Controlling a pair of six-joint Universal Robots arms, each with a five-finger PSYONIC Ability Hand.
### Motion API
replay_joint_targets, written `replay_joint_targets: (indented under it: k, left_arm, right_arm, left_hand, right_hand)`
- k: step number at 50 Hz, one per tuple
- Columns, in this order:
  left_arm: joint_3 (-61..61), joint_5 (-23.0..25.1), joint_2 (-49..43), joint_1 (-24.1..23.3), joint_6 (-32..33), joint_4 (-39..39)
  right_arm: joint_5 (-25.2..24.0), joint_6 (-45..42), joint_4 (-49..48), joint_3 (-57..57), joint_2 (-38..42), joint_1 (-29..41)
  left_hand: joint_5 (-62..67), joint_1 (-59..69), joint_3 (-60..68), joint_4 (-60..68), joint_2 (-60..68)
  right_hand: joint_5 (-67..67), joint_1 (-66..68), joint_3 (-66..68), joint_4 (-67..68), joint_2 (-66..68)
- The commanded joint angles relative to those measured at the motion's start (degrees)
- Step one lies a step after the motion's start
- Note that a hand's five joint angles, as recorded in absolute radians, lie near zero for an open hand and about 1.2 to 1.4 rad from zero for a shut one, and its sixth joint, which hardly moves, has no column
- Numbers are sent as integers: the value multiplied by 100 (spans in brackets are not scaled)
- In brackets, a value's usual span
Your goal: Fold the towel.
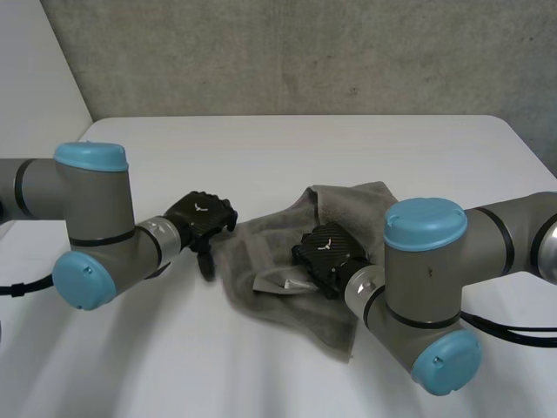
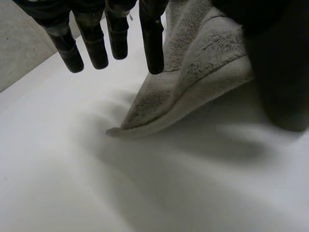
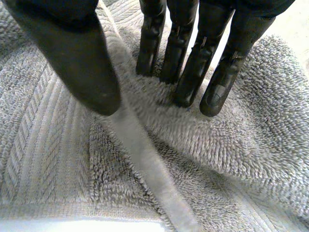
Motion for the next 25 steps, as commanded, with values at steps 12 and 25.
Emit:
replay_joint_targets:
  k: [12,25]
  left_arm:
    - [-64,31,-125,-63,-95,355]
    - [-231,49,763,34,-130,671]
  right_arm:
    - [-60,964,533,-224,-1128,-505]
    - [-560,946,2483,-1349,-2261,-1787]
  left_hand:
    - [6347,6323,6324,6351,6329]
    - [6347,6323,6324,6351,6329]
  right_hand:
    - [2186,2192,2250,2222,2281]
    - [2186,2192,2250,2222,2281]
